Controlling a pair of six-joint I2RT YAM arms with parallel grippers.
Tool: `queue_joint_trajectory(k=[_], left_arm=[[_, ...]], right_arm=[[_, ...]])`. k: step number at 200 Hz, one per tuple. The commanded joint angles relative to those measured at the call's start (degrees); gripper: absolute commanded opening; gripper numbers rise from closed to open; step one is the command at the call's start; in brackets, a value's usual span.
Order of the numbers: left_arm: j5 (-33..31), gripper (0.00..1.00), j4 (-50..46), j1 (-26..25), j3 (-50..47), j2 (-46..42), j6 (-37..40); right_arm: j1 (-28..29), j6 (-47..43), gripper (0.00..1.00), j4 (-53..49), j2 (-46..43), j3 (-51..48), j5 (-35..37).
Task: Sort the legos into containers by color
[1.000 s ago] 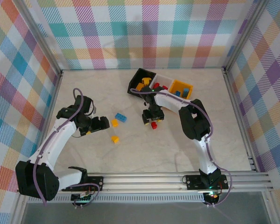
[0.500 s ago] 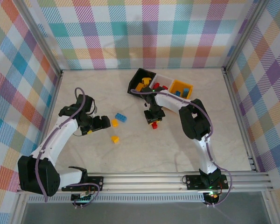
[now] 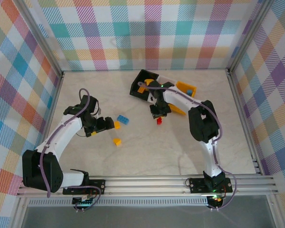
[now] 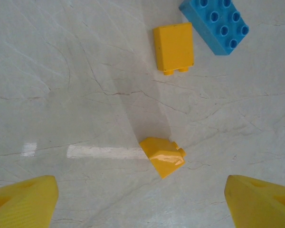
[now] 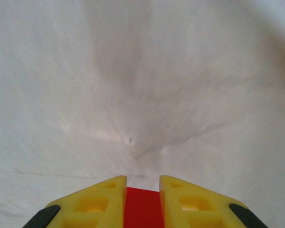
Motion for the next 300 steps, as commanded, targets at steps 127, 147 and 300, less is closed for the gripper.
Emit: queue_joint_trajectory(k=[127,147,300], left_arm=[[2.28,0.9,-1.25,0.88,3.76,4.71,1.78],[2.96,0.89,-0.03,0.69,3.68,6.38,1.38],[-4.1,0.87,4.16,-12.2,-0.11,11.77,-1.61]], right_arm=[[-11.58,6.79,0.6,-5.31,14.73,40.48,-0.21],[-11.39,7.89,0.68,0.67,6.86,27.43,-3.17],[-0.93,19.29,0.76,26.47,-37.72,-44.87,-16.82]])
